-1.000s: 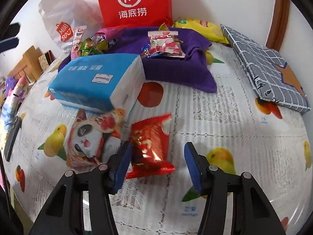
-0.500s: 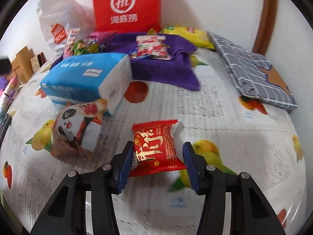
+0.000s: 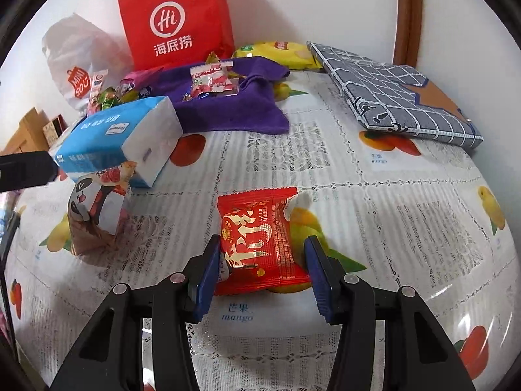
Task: Organize snacks
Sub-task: 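Grasp the red square packet with the right gripper, then grasp the panda-print bag with the left gripper while the right holds the red packet, then lift both held packets up from the sheet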
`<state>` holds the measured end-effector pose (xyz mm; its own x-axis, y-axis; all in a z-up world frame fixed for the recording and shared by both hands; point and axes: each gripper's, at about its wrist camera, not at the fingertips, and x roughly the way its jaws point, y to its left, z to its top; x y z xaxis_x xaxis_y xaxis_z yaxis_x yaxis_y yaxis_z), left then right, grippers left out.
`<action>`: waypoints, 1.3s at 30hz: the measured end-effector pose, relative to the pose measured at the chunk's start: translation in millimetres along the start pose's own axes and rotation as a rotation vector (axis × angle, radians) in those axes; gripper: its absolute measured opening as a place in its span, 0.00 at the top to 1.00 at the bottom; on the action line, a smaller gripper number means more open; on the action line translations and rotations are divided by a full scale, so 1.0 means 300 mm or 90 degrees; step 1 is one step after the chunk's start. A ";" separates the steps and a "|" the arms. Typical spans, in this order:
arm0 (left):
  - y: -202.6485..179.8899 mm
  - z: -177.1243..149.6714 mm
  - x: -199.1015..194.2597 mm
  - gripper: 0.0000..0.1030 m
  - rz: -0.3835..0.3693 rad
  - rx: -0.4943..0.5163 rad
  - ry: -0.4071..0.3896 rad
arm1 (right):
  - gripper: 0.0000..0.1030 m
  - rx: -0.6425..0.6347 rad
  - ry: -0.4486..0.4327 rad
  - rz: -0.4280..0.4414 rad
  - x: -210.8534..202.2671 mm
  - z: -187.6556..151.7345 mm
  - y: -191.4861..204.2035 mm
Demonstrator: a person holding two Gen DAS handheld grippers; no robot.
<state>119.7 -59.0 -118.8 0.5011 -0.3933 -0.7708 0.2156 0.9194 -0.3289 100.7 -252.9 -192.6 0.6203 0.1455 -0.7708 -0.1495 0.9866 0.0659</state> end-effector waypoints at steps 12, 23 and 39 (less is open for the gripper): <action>-0.005 -0.039 0.180 0.30 0.077 -0.027 0.053 | 0.50 0.006 0.001 0.017 0.007 0.006 -0.009; 0.042 -0.044 0.084 0.47 0.094 -0.042 0.015 | 0.50 0.012 -0.001 0.026 0.005 0.007 -0.013; 0.089 -0.056 -0.130 0.47 0.116 -0.115 -0.053 | 0.51 -0.044 0.013 0.031 -0.013 -0.010 0.044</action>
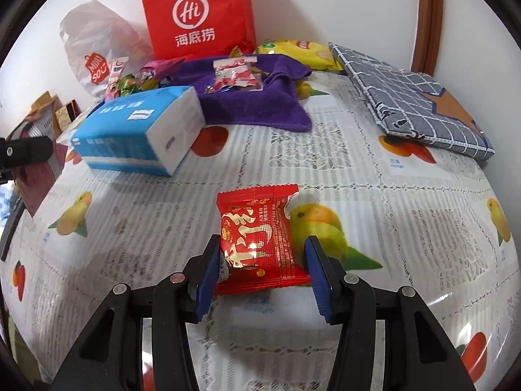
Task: Organize snacks
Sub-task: 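Lift both held packets up from the sheet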
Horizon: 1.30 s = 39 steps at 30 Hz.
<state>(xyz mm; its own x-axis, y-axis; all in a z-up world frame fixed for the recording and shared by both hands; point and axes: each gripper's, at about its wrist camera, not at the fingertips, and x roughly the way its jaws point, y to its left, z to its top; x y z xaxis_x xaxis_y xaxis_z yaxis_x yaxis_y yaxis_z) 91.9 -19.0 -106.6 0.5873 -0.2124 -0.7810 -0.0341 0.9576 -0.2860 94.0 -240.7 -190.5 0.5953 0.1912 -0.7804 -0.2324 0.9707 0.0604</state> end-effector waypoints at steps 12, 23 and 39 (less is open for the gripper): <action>0.100 -0.010 -0.062 0.47 0.016 -0.050 -0.018 | 0.51 -0.039 0.027 0.039 -0.006 0.036 0.108; 0.208 0.001 -0.034 0.47 -0.009 -0.028 0.021 | 0.51 -0.006 0.023 0.018 0.033 0.027 0.213; 0.359 0.078 0.008 0.47 -0.070 0.056 0.051 | 0.51 0.029 0.047 -0.043 0.068 0.060 0.388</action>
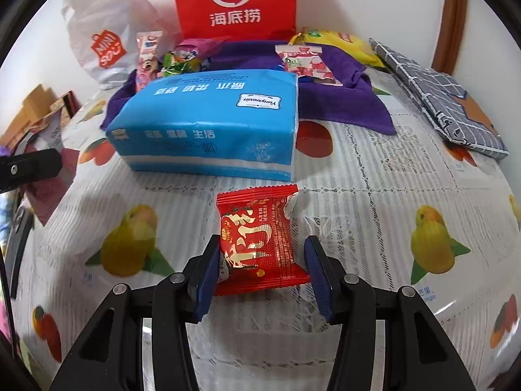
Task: Organize snacks
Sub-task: 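Lift both held packets up from the sheet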
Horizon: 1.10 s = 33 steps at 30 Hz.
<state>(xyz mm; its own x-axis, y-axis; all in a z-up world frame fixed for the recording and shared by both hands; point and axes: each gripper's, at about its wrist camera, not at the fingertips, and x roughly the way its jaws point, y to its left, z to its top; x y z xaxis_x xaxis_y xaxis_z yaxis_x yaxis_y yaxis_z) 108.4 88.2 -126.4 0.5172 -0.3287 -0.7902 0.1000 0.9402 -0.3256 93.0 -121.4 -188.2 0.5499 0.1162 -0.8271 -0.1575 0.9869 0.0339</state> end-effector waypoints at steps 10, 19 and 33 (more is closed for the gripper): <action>0.016 0.029 0.027 0.47 -0.034 0.042 0.027 | 0.51 0.072 0.015 -0.027 -0.009 0.014 0.012; -0.032 0.008 -0.055 0.47 -0.028 0.049 -0.004 | 0.51 0.067 -0.018 -0.039 -0.115 0.022 -0.011; -0.159 0.015 -0.138 0.47 0.033 0.009 -0.048 | 0.69 0.016 -0.049 0.035 -0.179 0.058 -0.117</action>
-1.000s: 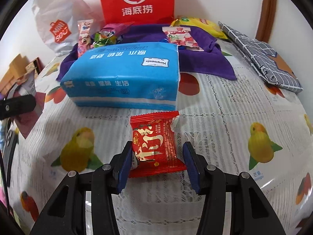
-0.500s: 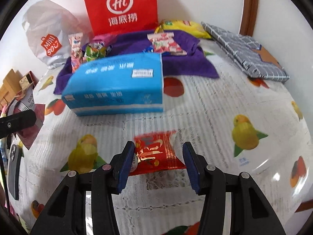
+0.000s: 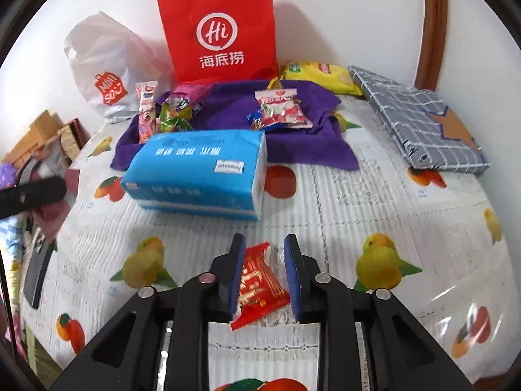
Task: Organize snacks
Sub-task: 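Lift both held packets up from the sheet, then carry the panda bag and red packet up and over onto the purple towel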
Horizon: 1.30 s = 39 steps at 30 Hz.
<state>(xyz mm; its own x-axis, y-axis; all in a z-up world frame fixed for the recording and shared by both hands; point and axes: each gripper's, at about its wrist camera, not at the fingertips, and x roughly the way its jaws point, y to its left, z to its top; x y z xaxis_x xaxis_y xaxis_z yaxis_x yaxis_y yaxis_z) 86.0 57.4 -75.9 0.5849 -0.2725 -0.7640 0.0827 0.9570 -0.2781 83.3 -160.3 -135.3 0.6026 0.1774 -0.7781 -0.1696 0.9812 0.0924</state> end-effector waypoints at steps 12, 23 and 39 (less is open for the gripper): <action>-0.019 -0.031 0.001 0.47 0.026 -0.015 0.022 | 0.39 -0.047 0.033 0.035 0.113 -0.079 0.012; -0.042 0.019 -0.005 0.47 0.019 0.001 0.014 | 0.59 -0.057 0.008 -0.003 0.059 -0.048 -0.011; -0.079 0.131 -0.002 0.47 0.014 0.026 -0.008 | 0.59 -0.045 -0.065 -0.012 -0.075 0.105 -0.041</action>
<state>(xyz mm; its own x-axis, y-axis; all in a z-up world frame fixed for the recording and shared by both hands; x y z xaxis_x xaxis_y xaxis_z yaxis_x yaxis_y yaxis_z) 115.4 38.8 -46.0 0.5971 -0.2498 -0.7623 0.1022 0.9662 -0.2365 96.4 -173.9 -99.4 0.6823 0.1689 -0.7113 -0.2095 0.9773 0.0311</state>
